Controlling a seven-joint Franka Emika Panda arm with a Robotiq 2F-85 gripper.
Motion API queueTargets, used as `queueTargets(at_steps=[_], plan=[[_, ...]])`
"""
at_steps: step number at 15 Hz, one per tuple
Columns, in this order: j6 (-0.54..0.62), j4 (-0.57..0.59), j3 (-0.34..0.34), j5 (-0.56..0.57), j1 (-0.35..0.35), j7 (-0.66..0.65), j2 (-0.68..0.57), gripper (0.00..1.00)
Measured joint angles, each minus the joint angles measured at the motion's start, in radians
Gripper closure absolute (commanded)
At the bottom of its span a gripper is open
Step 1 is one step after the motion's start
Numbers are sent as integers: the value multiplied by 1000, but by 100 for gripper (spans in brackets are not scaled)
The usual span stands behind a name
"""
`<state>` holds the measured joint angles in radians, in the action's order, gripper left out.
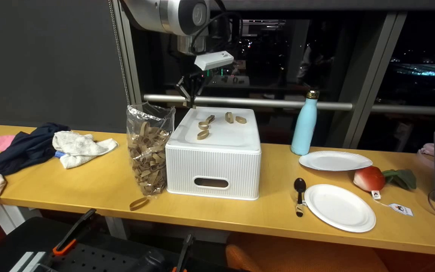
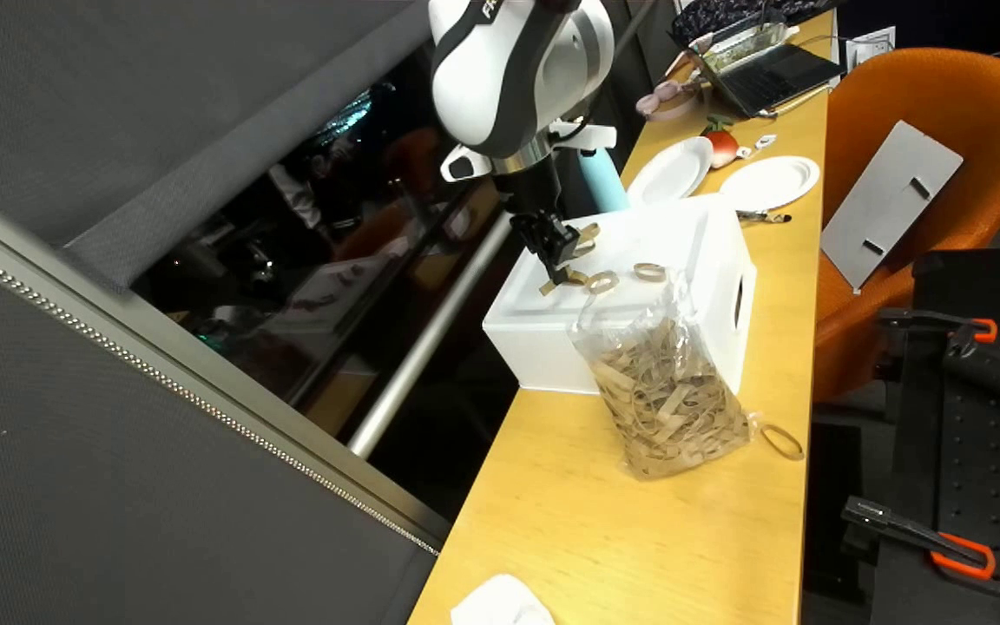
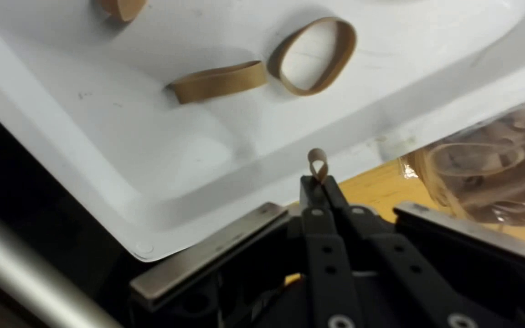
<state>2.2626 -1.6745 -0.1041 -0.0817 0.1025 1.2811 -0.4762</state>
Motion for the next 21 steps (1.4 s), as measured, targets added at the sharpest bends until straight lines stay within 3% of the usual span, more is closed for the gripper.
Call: queueTargets(at_steps=[10, 19, 20, 21], plan=[[-69, -235, 10, 113, -66, -270, 267, 99], [-120, -276, 4, 114, -125, -336, 293, 99], [-120, -280, 4, 114, -125, -340, 292, 91], [-120, -285, 4, 114, -125, -344, 292, 71]])
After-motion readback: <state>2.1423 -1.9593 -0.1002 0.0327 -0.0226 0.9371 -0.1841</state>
